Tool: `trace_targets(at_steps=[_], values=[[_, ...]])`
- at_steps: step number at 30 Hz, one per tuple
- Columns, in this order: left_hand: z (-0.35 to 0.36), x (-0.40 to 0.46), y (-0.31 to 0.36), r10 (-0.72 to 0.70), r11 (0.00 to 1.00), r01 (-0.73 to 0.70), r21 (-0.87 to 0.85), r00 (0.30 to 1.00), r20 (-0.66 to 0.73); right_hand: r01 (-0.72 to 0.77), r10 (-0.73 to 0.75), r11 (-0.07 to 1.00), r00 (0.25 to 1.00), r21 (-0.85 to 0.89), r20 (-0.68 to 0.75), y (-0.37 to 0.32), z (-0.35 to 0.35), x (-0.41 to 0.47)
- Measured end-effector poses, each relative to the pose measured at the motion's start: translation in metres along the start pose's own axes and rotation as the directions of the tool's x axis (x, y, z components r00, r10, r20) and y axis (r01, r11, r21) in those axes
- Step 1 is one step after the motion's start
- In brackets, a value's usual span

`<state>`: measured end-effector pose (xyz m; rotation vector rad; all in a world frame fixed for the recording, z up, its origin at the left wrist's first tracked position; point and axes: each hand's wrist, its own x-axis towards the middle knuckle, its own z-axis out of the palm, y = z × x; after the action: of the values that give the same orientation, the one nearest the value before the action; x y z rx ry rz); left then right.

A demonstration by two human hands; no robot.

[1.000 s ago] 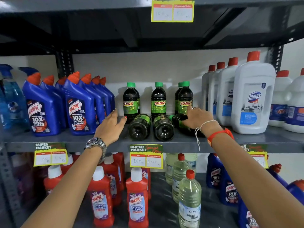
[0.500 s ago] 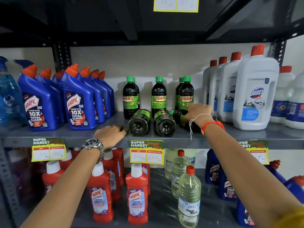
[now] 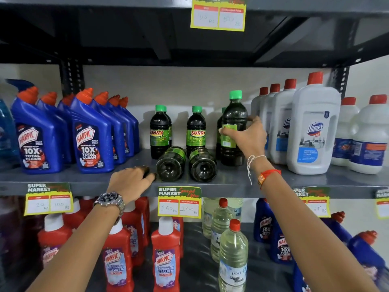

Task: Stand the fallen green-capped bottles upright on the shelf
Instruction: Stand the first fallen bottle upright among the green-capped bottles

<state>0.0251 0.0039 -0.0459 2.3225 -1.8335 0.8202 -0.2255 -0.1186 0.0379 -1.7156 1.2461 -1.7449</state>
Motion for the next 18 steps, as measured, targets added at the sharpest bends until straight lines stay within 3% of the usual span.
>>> trace_targets(at_steps=[3, 12, 18], values=[[-0.002, 0.000, 0.000, 0.017, 1.000, -0.017, 0.020, 0.999, 0.036, 0.004, -0.002, 0.997, 1.000, 0.079, -0.023, 0.002, 0.003, -0.010], [-0.001, 0.001, -0.002, -0.024, 0.997, 0.029, -0.074, 0.998, 0.065, -0.029, 0.026, 0.997, 0.999, 0.069, 0.043, 0.029, 0.010, -0.016], [-0.004, 0.000, 0.001, 0.000, 0.999, 0.003, -0.037, 0.996, 0.087, 0.085, -0.057, 0.964, 0.992, -0.254, 0.113, 0.035, 0.011, -0.019]])
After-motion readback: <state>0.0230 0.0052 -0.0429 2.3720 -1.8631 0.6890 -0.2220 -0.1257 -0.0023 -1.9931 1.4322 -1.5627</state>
